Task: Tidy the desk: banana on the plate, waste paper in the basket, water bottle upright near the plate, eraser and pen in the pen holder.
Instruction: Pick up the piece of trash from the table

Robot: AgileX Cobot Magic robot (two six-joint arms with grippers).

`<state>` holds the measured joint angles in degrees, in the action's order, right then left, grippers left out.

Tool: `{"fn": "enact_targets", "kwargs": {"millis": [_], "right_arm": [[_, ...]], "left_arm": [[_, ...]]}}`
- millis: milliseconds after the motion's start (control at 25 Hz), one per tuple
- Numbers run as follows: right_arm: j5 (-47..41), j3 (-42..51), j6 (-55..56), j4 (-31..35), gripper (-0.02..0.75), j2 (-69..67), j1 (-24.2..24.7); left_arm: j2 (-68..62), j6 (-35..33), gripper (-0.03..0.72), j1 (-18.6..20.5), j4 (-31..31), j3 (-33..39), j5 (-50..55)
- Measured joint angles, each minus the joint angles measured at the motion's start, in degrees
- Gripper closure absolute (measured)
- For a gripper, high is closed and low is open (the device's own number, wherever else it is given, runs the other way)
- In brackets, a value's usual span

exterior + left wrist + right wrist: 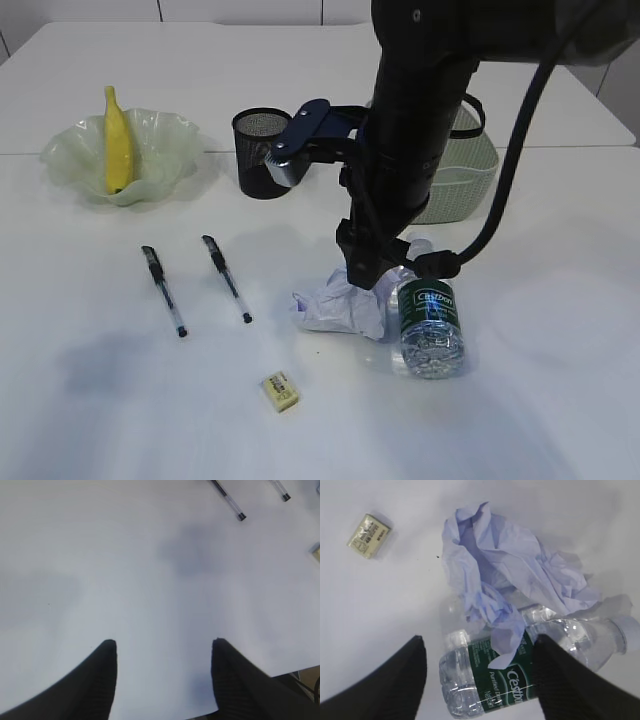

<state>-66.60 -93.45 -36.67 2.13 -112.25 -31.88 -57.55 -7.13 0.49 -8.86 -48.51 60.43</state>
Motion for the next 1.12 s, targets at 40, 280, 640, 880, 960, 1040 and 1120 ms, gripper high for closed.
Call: {"fn": "enact_targets", "kwargs": {"millis": [40, 280, 640, 880, 960, 1040, 1120], "right_arm": [[0.00, 0.00, 0.00, 0.00, 0.219, 0.00, 0.00], [1.23, 0.00, -0.50, 0.00, 0.186, -1.48, 0.00], [4.84, 0.00, -0.64, 0.00, 0.183, -3.66, 0.00], [5.17, 0.00, -0.64, 0.12, 0.183, -5.12, 0.00], [5.15, 0.00, -0.64, 0.12, 0.183, -5.84, 0.00], [5.19, 0.00, -0.64, 0.55, 0.183, -6.68, 0.00], [5.29, 0.00, -0.64, 1.54, 0.183, -7.37, 0.00]], "left_arm": [[0.00, 0.00, 0.257, 0.00, 0.00, 0.00, 0.00], [0.00, 0.00, 0.257, 0.00, 0.00, 0.00, 0.03], [0.00, 0.00, 0.257, 0.00, 0.00, 0.00, 0.13], [0.00, 0.00, 0.257, 0.00, 0.00, 0.00, 0.13], [0.00, 0.00, 0.257, 0.00, 0.00, 0.00, 0.13], [0.00, 0.00, 0.257, 0.00, 0.00, 0.00, 0.13], [0.00, 0.00, 0.257, 0.00, 0.00, 0.00, 0.13]]}}
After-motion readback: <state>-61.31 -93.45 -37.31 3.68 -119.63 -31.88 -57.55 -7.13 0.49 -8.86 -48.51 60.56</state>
